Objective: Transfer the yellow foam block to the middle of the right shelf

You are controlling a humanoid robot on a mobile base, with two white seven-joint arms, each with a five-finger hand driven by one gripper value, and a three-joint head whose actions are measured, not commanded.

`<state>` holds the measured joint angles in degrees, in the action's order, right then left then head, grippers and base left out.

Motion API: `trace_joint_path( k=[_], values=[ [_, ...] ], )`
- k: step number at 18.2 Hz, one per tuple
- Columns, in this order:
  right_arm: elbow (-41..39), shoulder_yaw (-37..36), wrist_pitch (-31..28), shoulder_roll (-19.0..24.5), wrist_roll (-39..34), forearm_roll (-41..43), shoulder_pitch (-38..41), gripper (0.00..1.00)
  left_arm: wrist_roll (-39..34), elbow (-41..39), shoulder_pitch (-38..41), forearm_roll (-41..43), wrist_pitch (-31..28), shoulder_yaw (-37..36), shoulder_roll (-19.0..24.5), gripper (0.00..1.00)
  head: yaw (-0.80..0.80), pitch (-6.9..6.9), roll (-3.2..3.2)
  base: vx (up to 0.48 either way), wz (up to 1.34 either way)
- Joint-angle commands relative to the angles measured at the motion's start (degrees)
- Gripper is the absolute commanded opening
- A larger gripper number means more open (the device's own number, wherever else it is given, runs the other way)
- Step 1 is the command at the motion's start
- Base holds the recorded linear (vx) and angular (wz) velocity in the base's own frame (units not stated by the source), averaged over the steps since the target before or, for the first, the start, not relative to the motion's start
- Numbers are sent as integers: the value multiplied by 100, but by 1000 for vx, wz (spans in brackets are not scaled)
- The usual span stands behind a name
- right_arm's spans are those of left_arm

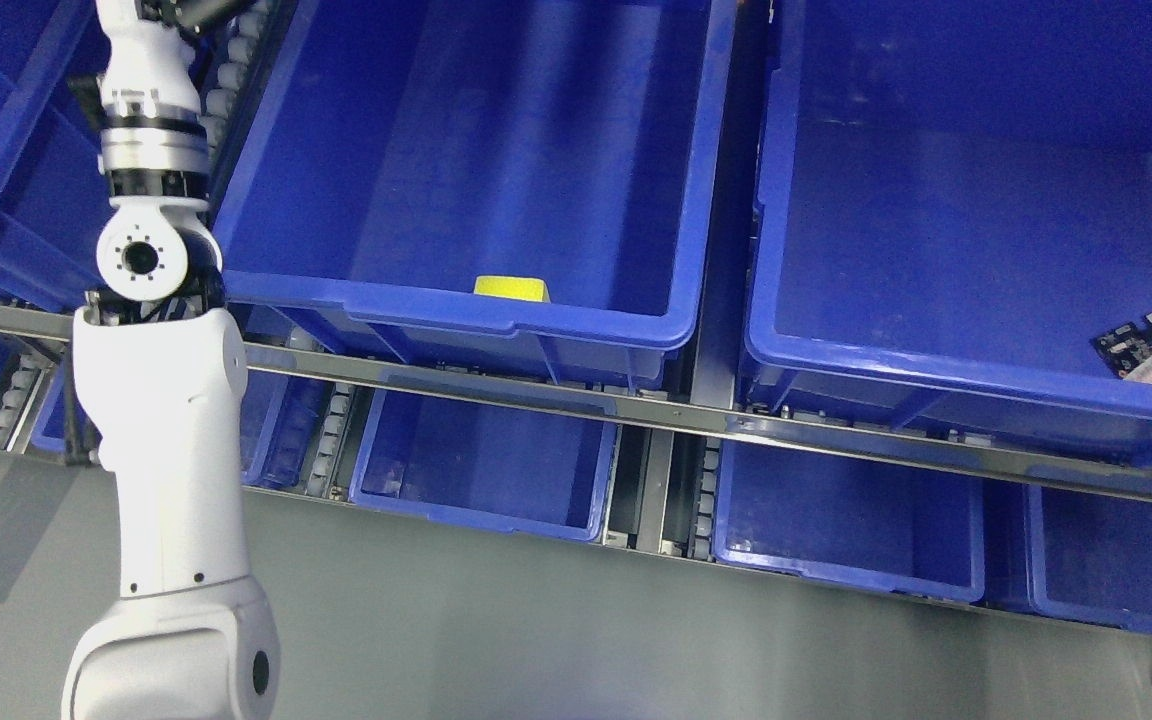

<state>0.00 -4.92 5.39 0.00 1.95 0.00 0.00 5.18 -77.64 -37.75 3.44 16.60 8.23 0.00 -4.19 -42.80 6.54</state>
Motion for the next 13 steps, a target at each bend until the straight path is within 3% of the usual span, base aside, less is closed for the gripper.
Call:
trace_joint_path(
  k=[1, 4, 6, 11, 13],
  values=[
    [-100, 0, 6, -100, -2, -18, 9, 100, -43, -946, 1146, -256, 1, -260, 100, 100, 0, 0, 0, 0, 0],
    [-100, 0, 6, -100, -2, -18, 9, 100, -43, -1348, 1559, -283, 123, -251, 100, 100, 0, 0, 0, -2, 34],
    [-100, 0, 6, -100, -2, -18, 9, 100, -52, -1447, 1578, -283, 649, -243, 100, 100, 0, 0, 0, -12, 12],
    [-100, 0, 6, -100, -2, -18, 9, 100, -61, -1639, 1517, -283, 748, -234, 100, 100, 0, 0, 0, 0, 0],
    [-100, 0, 6, -100, -2, -18, 9, 100, -52, -1675, 1141, -283, 713, -216, 100, 100, 0, 0, 0, 0, 0]
  ],
)
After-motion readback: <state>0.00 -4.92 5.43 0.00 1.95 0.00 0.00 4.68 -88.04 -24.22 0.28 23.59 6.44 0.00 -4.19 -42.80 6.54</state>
